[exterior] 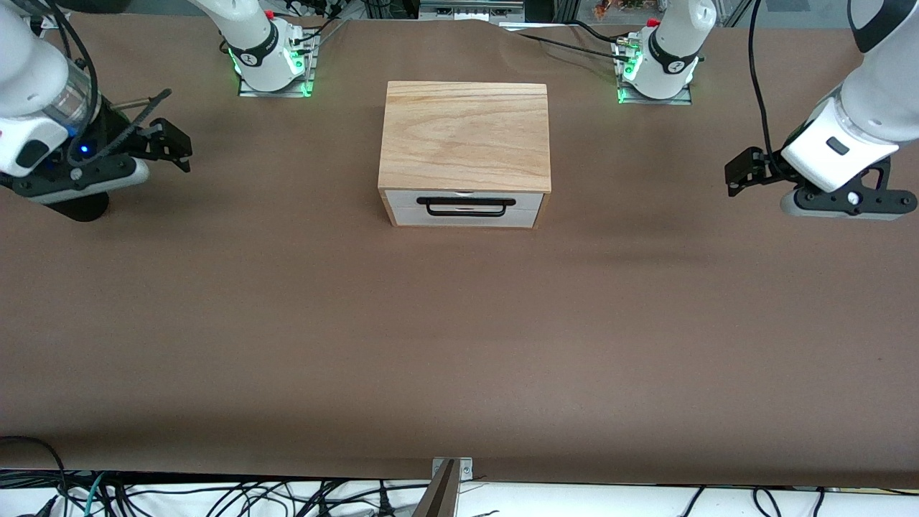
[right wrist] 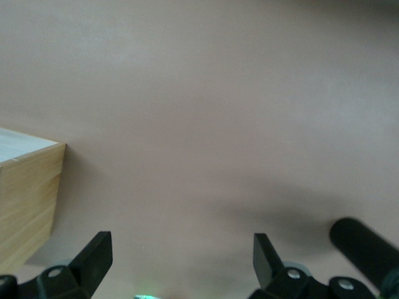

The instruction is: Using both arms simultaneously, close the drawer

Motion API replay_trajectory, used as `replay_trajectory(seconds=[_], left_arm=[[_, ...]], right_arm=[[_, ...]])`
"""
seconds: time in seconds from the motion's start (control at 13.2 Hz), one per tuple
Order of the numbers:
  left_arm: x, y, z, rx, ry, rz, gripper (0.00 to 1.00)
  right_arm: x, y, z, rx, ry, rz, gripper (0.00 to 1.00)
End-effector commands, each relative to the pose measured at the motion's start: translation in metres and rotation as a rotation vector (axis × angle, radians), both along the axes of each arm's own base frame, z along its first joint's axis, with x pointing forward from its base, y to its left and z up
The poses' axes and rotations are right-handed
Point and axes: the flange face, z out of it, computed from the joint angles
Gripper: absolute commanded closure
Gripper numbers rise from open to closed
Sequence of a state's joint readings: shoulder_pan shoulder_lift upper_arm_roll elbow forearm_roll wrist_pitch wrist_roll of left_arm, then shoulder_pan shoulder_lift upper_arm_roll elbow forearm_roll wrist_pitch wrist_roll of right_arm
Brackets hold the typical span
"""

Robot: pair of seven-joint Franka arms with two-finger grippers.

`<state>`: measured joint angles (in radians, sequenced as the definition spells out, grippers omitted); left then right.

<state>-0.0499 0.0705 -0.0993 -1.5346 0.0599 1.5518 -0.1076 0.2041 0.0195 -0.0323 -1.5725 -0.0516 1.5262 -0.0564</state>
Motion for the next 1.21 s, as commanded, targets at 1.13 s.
replay_trajectory(seconds=[1.13], left_arm=[[-0.0012,0.0045,-0.0042,-0.075,-0.024,0.002,0.00]], right_arm=[[-0.0114,-0.0225,0.0110,0.019,0.016,-0.072,0.00]])
